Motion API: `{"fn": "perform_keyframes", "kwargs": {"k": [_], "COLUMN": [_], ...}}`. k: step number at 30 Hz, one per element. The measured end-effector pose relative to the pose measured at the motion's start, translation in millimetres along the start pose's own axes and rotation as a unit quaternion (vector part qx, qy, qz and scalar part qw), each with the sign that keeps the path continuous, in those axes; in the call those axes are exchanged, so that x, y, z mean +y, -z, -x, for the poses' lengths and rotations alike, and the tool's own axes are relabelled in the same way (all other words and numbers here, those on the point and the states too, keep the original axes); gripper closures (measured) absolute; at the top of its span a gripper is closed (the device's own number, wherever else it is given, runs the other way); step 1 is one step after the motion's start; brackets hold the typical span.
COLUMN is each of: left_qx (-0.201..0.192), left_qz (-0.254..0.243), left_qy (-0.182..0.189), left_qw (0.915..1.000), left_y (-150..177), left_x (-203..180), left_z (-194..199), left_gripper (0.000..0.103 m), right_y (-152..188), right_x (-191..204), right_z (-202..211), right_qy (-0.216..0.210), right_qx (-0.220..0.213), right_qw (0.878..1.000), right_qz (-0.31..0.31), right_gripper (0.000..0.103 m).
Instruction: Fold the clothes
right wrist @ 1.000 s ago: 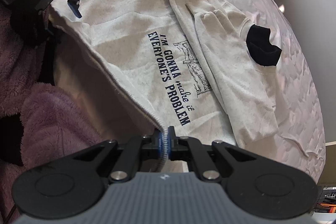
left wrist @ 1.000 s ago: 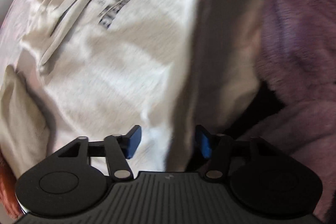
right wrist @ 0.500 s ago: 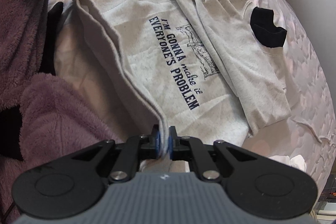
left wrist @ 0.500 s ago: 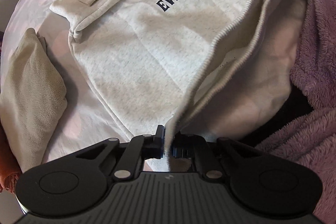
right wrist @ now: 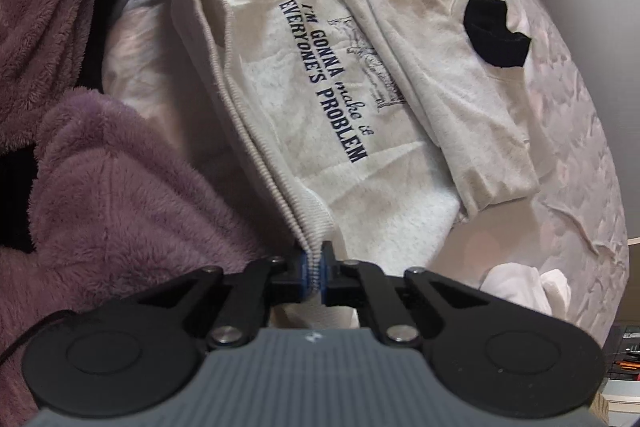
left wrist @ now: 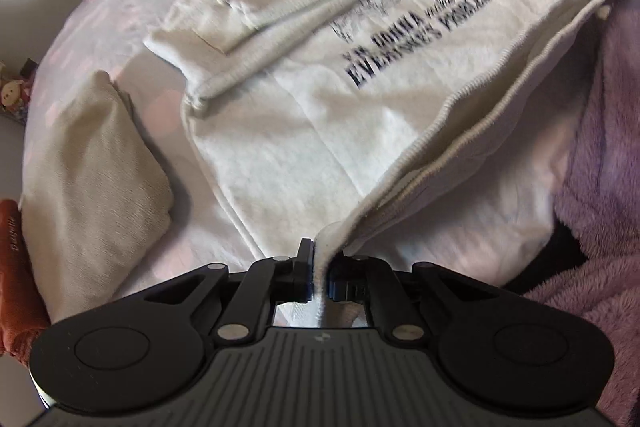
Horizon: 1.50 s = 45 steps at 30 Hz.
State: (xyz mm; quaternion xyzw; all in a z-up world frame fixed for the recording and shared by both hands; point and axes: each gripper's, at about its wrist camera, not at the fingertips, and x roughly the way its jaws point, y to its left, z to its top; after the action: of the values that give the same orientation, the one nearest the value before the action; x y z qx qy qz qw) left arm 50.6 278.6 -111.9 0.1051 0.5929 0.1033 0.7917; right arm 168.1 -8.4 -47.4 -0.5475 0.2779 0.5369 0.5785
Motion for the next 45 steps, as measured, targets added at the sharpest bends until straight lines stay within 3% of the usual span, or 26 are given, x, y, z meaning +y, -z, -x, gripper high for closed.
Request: {"fn": "perform_keyframes", "kwargs": {"k": [8,16,21,27,35,43,44,45], "left_qx": [-0.062,-0.092,-0.072,-0.027,0.005,-0.003,-0.005,-0.007], "left_qz": [-0.022,-0.045,-0.055,-0.048,-0.024,0.007,0.011,0.014], "left_qy": [-0.05,-0.098,-0.1,-0.069,-0.031,-0.039,-0.044,-0.049], "left_qw": [0.9966,0.9899,0.9909,0.9961,0.9992,0.9992,0.999,0.9987], "left_y": [-63,-147,-200,-239,-249,-250,-251,-251], "left_x": [35,84,122,157,188,194,194,195], "left_z": [46,51,0,-95,-193,-232,-231,-228], "left_gripper": [0.098,0.098,0.098,0.098,0.097,0.093,0.089,0.085], "right_y": [-19,-57,-85,-110,-121,-123,-123,-123], "right_x": [-56,-163,-235,-291,-329,-339,-341,-341], "right_z": [21,19,-20,-116,-233,-281,-282,-280], "right_qy": [0.073,0.14,0.137,0.117,0.079,0.078,0.081,0.087], "right_qx": [-0.031,-0.061,-0.061,-0.045,-0.037,-0.036,-0.034,-0.032], "right_qw": [0.996,0.985,0.983,0.983,0.98,0.97,0.968,0.965], "right_qz": [-0.035,-0.081,-0.11,-0.133,-0.179,-0.226,-0.236,-0.244], "right_gripper": [0.097,0.097,0.097,0.097,0.097,0.096,0.094,0.083]}}
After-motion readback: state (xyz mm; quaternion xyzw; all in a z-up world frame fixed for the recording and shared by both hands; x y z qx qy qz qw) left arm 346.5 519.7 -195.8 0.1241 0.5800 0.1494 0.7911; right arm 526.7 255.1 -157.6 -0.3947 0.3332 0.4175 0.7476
